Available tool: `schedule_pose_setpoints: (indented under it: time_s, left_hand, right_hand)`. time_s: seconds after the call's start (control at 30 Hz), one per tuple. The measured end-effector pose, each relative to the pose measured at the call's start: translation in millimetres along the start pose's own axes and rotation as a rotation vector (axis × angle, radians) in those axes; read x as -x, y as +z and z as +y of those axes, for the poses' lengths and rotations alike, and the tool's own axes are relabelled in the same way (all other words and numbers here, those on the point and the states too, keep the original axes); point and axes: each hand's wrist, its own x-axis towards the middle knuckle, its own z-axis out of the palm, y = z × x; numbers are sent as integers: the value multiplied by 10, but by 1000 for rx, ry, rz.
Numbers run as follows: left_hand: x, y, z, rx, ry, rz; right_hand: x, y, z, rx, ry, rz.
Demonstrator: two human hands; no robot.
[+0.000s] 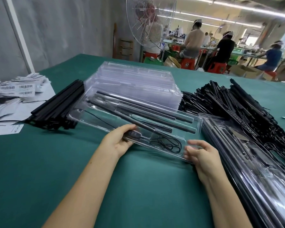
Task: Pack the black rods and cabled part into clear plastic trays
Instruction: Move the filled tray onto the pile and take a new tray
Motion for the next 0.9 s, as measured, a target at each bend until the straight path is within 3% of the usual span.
schedule_pose_setpoints:
  time_s: [0.2, 0.37, 0.47, 0.6, 0.73, 0.83, 0.9]
  left_hand:
    - [18, 24, -33, -11, 42, -6]
    - [19, -15, -55, -62, -26, -25]
    - [19, -10, -107, -34, -44, -38]
    - [36, 42, -162, 23, -35, -11]
    - [111, 70, -208, 28, -8, 47]
    - [264, -13, -167, -8, -172, -61]
    - [358, -136, -56, -168, -355, -215]
  right_hand:
    - [-68, -31, 8, 46, 44, -4]
    - [-273, -47, -189, -146, 187, -180]
    - [-426, -3, -203, -254, 225, -95]
    - [-569, 35, -255, -190, 287, -32]
    - [-736, 55, -289, 62, 330, 12]
    - [-816, 38, -310, 158, 357, 0]
    - [-849, 32, -320, 208, 335, 2]
